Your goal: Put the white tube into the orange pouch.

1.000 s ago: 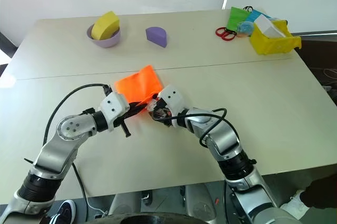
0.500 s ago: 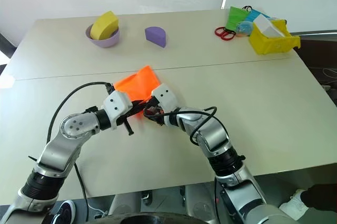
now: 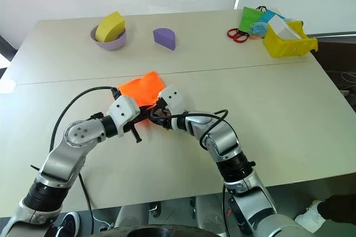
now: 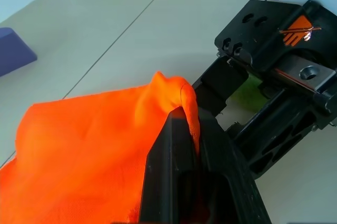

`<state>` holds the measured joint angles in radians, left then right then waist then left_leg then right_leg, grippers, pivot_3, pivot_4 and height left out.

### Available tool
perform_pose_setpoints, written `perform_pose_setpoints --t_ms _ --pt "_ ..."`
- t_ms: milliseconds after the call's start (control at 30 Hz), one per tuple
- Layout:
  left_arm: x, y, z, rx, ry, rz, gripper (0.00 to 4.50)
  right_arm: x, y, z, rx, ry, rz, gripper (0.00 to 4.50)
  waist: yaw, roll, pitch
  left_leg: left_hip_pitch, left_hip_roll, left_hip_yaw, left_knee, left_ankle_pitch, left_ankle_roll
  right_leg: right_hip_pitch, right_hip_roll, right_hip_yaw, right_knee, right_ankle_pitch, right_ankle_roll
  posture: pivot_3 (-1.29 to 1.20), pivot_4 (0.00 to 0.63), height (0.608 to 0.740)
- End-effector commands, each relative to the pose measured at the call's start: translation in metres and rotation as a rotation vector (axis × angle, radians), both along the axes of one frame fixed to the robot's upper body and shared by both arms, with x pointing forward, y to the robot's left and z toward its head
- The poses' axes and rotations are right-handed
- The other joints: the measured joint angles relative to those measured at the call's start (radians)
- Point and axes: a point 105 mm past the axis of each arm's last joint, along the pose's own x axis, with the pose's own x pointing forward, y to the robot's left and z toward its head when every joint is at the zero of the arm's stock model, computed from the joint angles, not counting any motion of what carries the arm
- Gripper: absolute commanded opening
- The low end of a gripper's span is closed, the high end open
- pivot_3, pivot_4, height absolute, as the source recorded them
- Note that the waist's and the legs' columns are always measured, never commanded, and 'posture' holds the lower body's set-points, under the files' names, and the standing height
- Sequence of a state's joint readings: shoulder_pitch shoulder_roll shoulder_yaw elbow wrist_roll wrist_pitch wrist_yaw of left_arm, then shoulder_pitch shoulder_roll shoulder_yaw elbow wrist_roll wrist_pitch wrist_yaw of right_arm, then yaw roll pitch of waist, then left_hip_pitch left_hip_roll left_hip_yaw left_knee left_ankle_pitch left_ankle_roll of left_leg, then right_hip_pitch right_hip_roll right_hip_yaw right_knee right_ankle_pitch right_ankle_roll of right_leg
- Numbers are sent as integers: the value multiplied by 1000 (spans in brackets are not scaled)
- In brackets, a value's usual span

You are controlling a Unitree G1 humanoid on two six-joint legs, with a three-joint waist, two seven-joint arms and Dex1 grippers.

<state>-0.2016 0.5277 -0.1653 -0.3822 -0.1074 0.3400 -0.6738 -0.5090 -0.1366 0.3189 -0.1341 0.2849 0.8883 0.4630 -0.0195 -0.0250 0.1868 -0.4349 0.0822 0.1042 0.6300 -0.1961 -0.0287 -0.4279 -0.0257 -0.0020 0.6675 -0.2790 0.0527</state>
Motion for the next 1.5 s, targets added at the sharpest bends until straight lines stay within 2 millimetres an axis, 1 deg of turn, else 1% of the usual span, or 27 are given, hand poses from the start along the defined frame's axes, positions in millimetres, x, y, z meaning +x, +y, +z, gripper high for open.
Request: perform_pose_setpoints --t_ms 33,67,100,133,200,233,333,500,567,767,833,967,1033,1100,1167,1267,1367,1433,1500 --pt "-2 -4 9 -11 -36 -16 0 -2 7 12 32 -30 30 1815 0 0 0 0 0 0 0 0 0 0 0 0 0 0 0 0 150 734" --pt "-2 -4 8 -11 -34 -15 0 -3 8 12 39 -21 38 1815 0 0 0 0 0 0 0 0 0 0 0 0 0 0 0 0 150 734" --pt "-2 -4 8 -11 -32 -15 0 -4 8 12 44 -16 44 2843 0 0 0 0 0 0 0 0 0 0 0 0 0 0 0 0 150 734" --pt "-3 -4 7 -10 -31 -15 0 -6 8 11 41 -16 48 3207 0 0 0 0 0 0 0 0 0 0 0 0 0 0 0 0 150 734" --pt "-3 -3 6 -9 -29 -14 0 -9 6 13 47 -15 62 4273 0 0 0 0 0 0 0 0 0 0 0 0 0 0 0 0 150 734" --pt "-3 -2 6 -9 -28 -12 0 -11 4 14 48 -20 75 4433 1 0 0 0 0 0 0 0 0 0 0 0 0 0 0 0 150 734" --pt "-3 0 5 -6 -24 -4 0 -19 -2 20 110 44 113 4433 1 0 0 0 0 0 0 0 0 0 0 0 0 0 0 0 150 734" --pt "-4 1 3 -4 -19 -1 0 -28 -19 26 82 -11 169 4433 3 0 0 0 0 0 0 0 0 0 -1 0 0 0 0 0 150 734" --pt "-4 1 2 -1 -19 -2 0 -36 -26 26 67 -12 209 4433 3 0 0 0 0 0 0 0 0 0 -1 0 0 0 -1 0 150 734" --pt "-4 4 0 -1 -11 3 0 -49 -48 33 50 -23 261 4433 3 0 0 0 0 -1 0 0 0 0 -1 0 0 -1 -1 0 150 734" --pt "-8 6 -3 4 -3 -7 0 -47 -62 36 28 -61 247 4433 3 0 0 0 0 -1 0 0 0 0 -1 0 0 -1 -2 0 150 734" --pt "-16 14 -4 12 11 -33 0 -36 -94 44 8 -113 186 4433 3 0 0 0 0 -1 0 0 0 0 -2 0 -1 -2 -3 0 150 734" --pt "-15 20 -5 27 5 -33 0 -30 -107 41 -32 -128 141 4433 4 0 0 0 0 -1 0 0 0 0 -2 0 -1 -2 -3 0 150 734" --pt "-15 24 -4 36 1 -42 0 -23 -112 33 -77 -137 98 4433 4 0 0 0 0 -1 0 0 0 0 -1 0 -1 -2 -4 0 150 734" --pt "-16 25 -4 42 -5 -61 0 -14 -113 23 -112 -136 47 4433 1 0 0 0 0 -1 0 0 0 0 -1 1 -1 -2 -4 0 150 734" --pt "-18 26 -5 55 -4 -80 0 -10 -108 16 -112 -120 36 4433 2 0 0 0 0 -1 0 0 0 0 -2 1 -1 -2 -4 0 150 734" --pt "-19 28 -6 60 -1 -88 0 -10 -107 5 -172 -111 41 4433 3 0 0 0 0 -1 -1 0 0 0 -2 1 -1 -2 -4 0 150 734" --pt "-20 30 -6 63 0 -90 0 -12 -107 0 -168 -71 48 4433 3 0 0 0 0 -1 0 0 0 0 -2 1 -2 -2 -4 0 150 734" --pt "-20 32 -6 64 1 -88 0 -12 -111 -7 -210 -69 48 4433 4 0 0 0 0 -1 0 0 0 0 -2 0 -2 -2 -4 0 150 734"
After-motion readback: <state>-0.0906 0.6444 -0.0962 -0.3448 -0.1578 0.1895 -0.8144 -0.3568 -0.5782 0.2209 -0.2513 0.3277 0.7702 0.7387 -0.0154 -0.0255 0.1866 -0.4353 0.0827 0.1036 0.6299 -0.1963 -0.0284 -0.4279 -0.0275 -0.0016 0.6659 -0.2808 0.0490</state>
